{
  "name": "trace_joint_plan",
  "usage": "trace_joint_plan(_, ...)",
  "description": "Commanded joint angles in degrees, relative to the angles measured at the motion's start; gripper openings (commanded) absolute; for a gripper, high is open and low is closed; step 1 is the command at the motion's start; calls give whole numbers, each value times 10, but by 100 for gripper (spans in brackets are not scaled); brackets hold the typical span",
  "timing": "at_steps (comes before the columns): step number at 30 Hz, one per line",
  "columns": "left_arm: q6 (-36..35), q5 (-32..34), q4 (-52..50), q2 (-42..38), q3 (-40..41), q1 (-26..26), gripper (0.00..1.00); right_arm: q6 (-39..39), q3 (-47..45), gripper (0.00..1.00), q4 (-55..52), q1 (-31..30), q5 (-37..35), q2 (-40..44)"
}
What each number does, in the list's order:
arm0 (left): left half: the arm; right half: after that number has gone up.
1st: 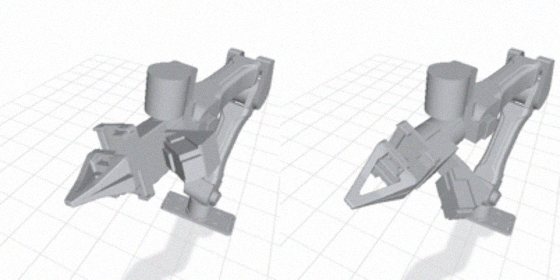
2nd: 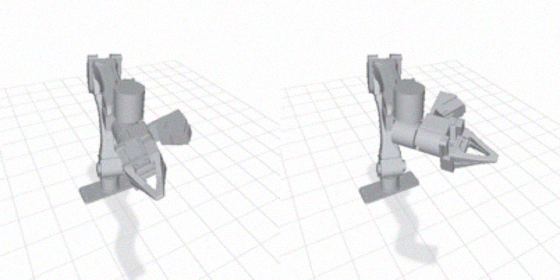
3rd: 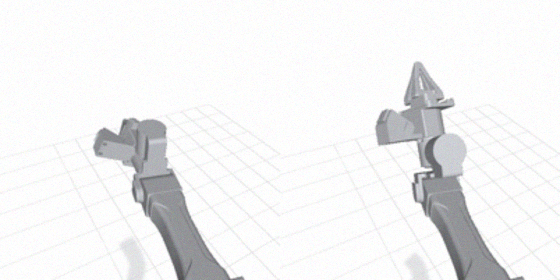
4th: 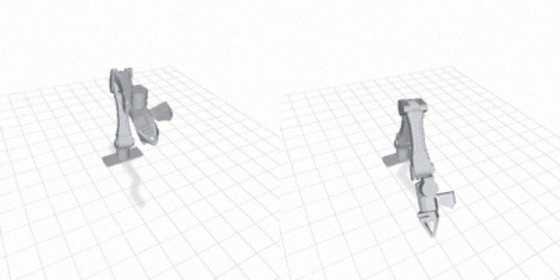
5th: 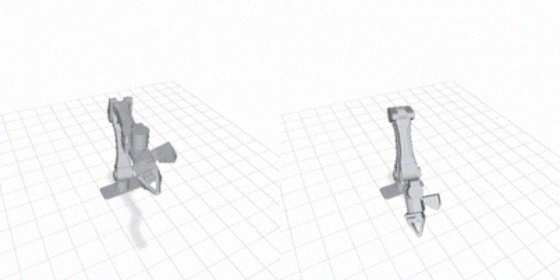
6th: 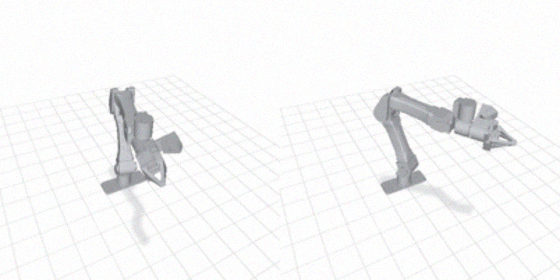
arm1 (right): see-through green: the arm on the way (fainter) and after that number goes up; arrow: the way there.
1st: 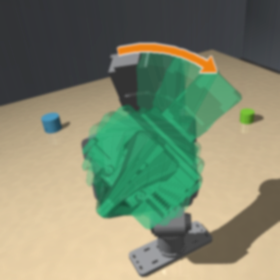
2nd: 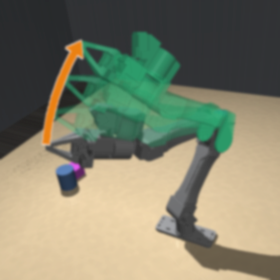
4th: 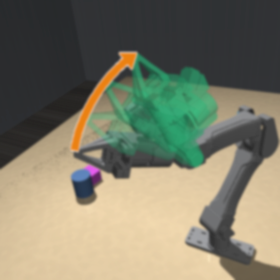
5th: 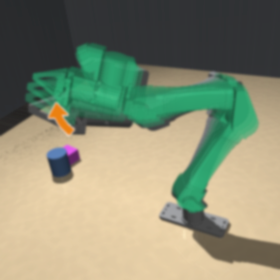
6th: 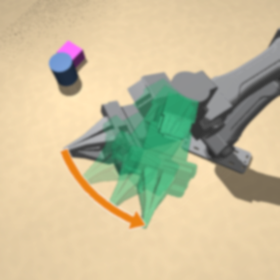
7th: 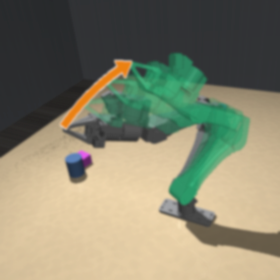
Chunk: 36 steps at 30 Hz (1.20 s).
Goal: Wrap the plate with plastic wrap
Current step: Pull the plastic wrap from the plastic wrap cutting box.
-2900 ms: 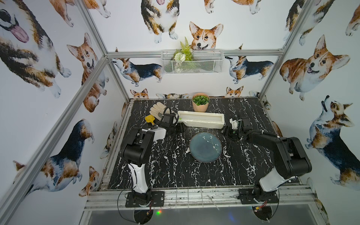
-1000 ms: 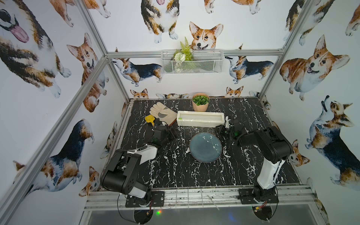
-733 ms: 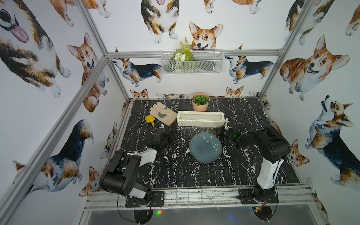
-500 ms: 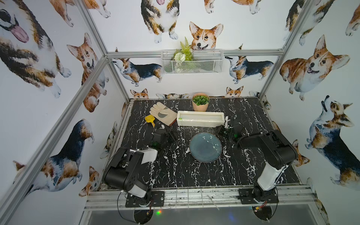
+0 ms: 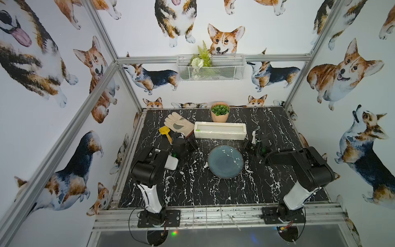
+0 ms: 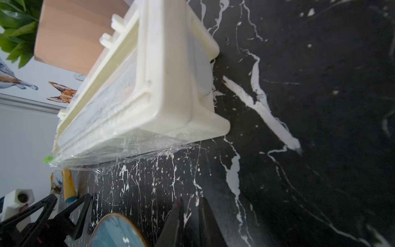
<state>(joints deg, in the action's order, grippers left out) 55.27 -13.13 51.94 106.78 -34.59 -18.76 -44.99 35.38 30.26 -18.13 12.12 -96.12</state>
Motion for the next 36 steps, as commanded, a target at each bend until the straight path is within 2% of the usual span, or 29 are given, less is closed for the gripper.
trace_joint_plan(1, 23, 4, 44, 42, -14, 0, 84, 14, 0, 18, -22, 1, 14, 18)
trace_joint_plan(4, 23, 1, 72, 82, -34, 1, 83, 23, -7, 18, -33, 6, 15, 32)
trace_joint_plan(10, -31, 5, 4, 87, -63, 0, 82, 25, -14, 19, -32, 11, 28, 38)
trace_joint_plan(14, -45, -15, -15, 99, -84, 0, 82, 23, -12, 19, -26, 11, 31, 33)
trace_joint_plan(21, -20, -93, 38, 164, -116, 0, 81, 28, -7, 19, -30, 11, 36, 32)
trace_joint_plan(26, 3, -108, 83, 181, -108, 1, 80, 33, -14, 18, -33, 11, 35, 36)
trace_joint_plan(31, 27, -121, 122, 197, -104, 0, 72, 33, -18, 18, -31, 11, 36, 33)
trace_joint_plan(36, 32, -121, 133, 196, -98, 0, 53, 34, -19, 18, -33, 11, 34, 35)
